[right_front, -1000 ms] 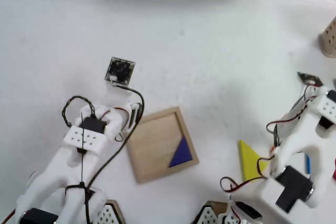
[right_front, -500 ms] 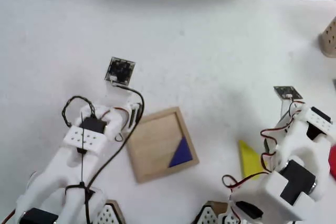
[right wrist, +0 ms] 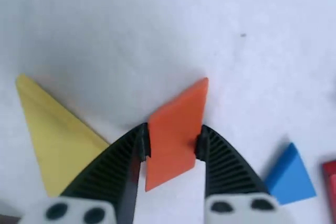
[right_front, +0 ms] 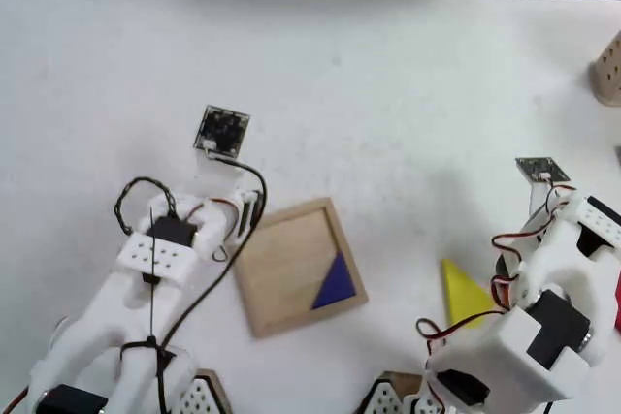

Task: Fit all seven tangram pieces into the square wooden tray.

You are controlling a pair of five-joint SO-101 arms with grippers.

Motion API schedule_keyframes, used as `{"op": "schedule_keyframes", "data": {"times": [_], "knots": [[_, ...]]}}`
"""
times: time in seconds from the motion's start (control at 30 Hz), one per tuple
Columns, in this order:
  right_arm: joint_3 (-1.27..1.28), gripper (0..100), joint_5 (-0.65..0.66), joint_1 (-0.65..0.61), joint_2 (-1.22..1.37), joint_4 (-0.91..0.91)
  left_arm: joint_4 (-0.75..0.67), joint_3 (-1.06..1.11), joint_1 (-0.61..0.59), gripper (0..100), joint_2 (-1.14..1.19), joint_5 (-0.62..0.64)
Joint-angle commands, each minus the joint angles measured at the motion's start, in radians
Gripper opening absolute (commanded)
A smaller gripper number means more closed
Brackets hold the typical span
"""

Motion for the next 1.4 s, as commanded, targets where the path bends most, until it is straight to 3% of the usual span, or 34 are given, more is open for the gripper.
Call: {"op": "schedule_keyframes", "data": {"times": [0.0, 0.27, 0.4, 0.57, 0.93, 1.03, 1.37], "knots": [[-0.077, 2.9, 0.018, -0.022, -0.012, 0.116, -0.023, -0.005, -0.01, 16, 0.004, 0.018], [-0.356, 1.7, -0.19, -0.147, -0.018, 0.464, -0.044, -0.035, -0.147, 15, 0.001, 0.028], [-0.333, 1.7, -0.299, -0.234, -0.128, 0.487, -0.044, -0.063, -0.228, 15, 0.004, 0.029], [-0.198, 1.7, -0.417, -0.409, -0.328, 0.476, -0.044, -0.066, -0.236, 15, 0.004, 0.029], [-0.003, 1.8, -0.674, -0.972, -0.426, 0.177, -0.043, -0.066, -0.257, 15, 0.004, 0.029], [0.02, 1.8, -0.73, -1.063, -0.426, 0.094, -0.043, -0.068, -0.263, 15, 0.004, 0.029], [0.152, 1.8, -0.729, -1.279, -0.424, -0.148, -0.043, -0.068, -0.257, 15, 0.004, 0.029]]}}
